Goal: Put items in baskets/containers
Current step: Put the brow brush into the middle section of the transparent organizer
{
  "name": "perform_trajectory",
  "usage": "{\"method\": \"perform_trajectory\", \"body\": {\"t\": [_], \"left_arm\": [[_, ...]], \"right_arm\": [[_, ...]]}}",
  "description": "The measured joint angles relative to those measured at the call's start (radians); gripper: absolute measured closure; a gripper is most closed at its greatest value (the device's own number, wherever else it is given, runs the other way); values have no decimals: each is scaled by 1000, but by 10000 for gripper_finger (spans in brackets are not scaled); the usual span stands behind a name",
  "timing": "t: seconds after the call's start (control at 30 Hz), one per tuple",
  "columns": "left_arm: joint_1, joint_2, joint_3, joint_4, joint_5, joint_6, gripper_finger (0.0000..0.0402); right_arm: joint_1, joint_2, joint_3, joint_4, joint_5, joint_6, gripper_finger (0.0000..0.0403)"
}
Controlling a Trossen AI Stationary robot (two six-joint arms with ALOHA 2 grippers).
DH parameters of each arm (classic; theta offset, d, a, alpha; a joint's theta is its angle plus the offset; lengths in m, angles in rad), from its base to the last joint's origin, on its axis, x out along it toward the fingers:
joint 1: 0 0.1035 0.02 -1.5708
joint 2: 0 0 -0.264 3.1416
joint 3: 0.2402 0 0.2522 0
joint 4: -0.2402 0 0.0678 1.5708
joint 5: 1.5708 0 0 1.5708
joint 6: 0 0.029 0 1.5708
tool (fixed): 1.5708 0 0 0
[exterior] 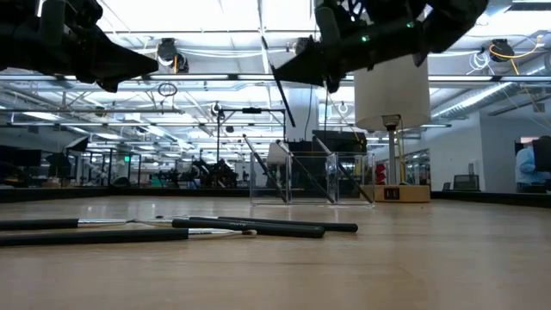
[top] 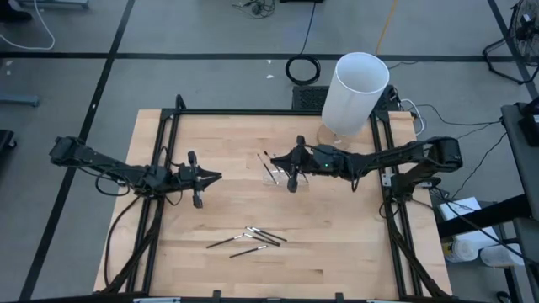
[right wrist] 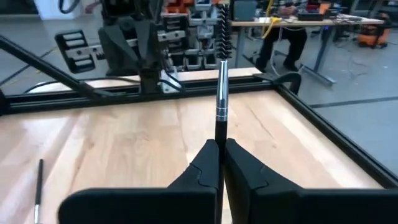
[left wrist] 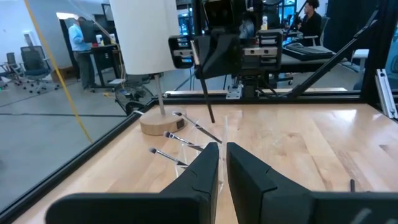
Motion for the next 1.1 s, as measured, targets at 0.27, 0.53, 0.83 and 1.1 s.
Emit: {"method": "perform_trajectory", "body": {"t": [0.27, 0.53, 0.83, 1.1], "left_arm": [[1, 0, 0, 0, -5, -1, 360], [1, 0, 0, 9, -5, -5, 360], [1, 0, 0, 28, -6, -4, 360], [1, 0, 0, 28, -7, 3, 360]], "right_arm": [[18, 0, -171, 234, 99, 32, 403], [29, 0, -234, 278, 194, 82, 403], [85, 35, -233, 255, 352, 83, 403], [89, 131, -231, 372, 375, 100, 403]]}}
